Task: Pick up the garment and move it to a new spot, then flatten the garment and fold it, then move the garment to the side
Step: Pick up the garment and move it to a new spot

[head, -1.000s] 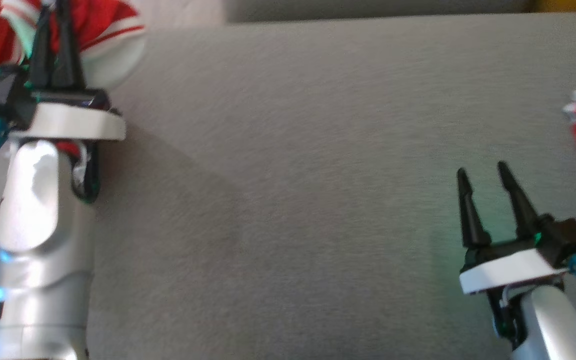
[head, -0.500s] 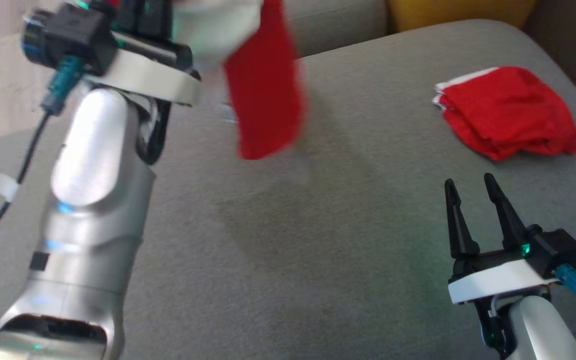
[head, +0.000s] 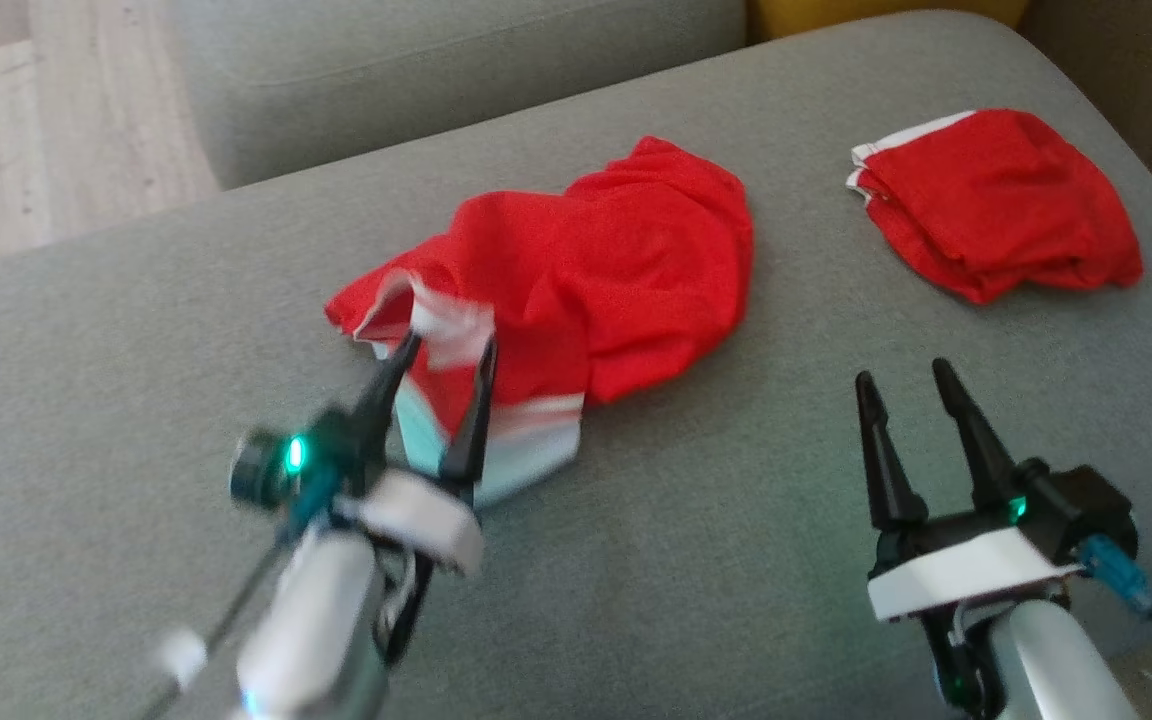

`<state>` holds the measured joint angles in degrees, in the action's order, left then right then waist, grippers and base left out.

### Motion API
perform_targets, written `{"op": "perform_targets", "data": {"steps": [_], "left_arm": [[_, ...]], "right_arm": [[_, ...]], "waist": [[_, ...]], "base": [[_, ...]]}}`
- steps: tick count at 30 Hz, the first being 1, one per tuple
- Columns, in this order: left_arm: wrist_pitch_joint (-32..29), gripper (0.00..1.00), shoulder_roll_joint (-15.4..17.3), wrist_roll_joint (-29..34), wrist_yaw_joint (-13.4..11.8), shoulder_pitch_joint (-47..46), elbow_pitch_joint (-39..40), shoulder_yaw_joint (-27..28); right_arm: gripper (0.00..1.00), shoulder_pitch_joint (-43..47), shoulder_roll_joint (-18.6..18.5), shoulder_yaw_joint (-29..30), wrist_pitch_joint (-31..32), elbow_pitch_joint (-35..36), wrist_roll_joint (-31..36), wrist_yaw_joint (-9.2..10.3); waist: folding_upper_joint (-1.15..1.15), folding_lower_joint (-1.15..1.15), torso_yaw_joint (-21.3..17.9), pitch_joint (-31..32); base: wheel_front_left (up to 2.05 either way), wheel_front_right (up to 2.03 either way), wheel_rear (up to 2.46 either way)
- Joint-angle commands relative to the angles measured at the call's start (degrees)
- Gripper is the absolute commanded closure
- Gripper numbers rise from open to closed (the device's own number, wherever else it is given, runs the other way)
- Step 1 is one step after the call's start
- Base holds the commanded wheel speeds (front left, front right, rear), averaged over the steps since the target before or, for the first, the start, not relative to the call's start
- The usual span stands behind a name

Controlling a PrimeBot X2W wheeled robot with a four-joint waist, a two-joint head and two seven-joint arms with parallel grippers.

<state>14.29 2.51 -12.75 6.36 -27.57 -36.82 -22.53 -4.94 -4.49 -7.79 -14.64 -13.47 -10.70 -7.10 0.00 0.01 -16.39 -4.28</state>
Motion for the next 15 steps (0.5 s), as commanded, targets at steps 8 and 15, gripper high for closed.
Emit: {"op": "perform_targets", "data": {"steps": [8,15], "left_arm": [[0.7,0.0,0.4,-1.3,-12.0,19.9,22.1,4.5],[0.7,0.0,0.4,0.1,-17.2,29.6,30.5,7.3]], "right_arm": [[0.0,4.4,0.0,-1.5,-0.4,1.0,-1.1,-0.39],[0.0,8.3,0.3,-0.5,-0.4,1.2,-1.4,-0.39]], "waist": [[0.0,-0.01,7.9,4.8],[0.0,-0.01,13.2,8.4]], "base": [[0.0,0.0,0.0],[0.0,0.0,0.0]]}}
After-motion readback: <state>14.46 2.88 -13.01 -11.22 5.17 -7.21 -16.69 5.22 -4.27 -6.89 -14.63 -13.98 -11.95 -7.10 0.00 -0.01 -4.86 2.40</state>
